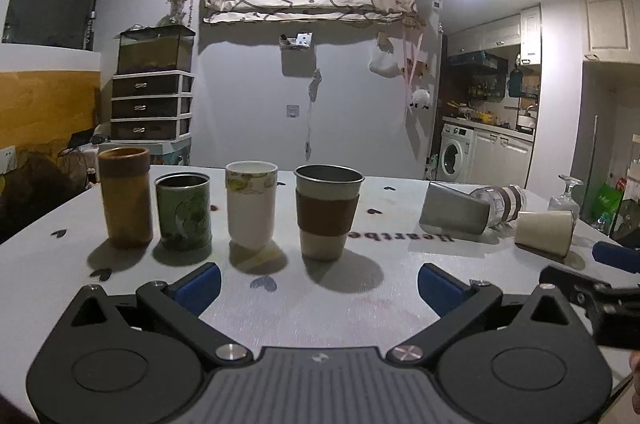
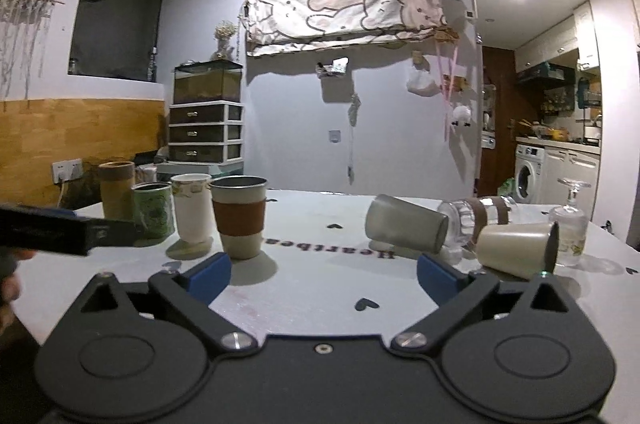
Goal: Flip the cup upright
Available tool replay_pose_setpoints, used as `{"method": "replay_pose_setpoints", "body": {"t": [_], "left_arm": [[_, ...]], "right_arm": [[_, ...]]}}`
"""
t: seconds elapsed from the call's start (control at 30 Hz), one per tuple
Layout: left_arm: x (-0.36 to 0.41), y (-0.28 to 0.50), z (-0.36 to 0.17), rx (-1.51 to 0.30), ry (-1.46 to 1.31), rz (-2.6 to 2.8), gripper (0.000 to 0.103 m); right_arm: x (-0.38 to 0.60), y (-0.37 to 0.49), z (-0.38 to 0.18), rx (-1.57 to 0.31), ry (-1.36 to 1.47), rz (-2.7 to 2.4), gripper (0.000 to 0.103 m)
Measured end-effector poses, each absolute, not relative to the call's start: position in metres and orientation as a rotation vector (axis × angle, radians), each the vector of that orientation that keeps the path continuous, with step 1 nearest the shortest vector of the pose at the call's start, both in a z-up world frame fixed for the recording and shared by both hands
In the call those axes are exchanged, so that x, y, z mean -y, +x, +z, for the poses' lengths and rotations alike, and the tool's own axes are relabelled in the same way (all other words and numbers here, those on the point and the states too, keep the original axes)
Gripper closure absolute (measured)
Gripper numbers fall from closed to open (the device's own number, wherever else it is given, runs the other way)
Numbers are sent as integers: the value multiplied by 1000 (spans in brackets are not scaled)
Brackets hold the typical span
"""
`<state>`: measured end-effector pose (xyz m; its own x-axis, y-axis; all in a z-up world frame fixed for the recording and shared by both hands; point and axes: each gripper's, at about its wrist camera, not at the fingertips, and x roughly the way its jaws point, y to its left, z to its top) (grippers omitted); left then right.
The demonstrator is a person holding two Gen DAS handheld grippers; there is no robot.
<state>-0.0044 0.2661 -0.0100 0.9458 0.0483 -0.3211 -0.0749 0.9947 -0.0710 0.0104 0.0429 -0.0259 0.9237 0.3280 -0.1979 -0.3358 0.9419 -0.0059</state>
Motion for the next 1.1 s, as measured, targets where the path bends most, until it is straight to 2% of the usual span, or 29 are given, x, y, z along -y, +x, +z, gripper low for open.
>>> {"method": "replay_pose_setpoints", "body": {"t": [1.1], "left_arm": [[-263,-14,-17,-355,-57,100,0]], "right_arm": [[-42,12,-30,-225,-48,268,0]]}}
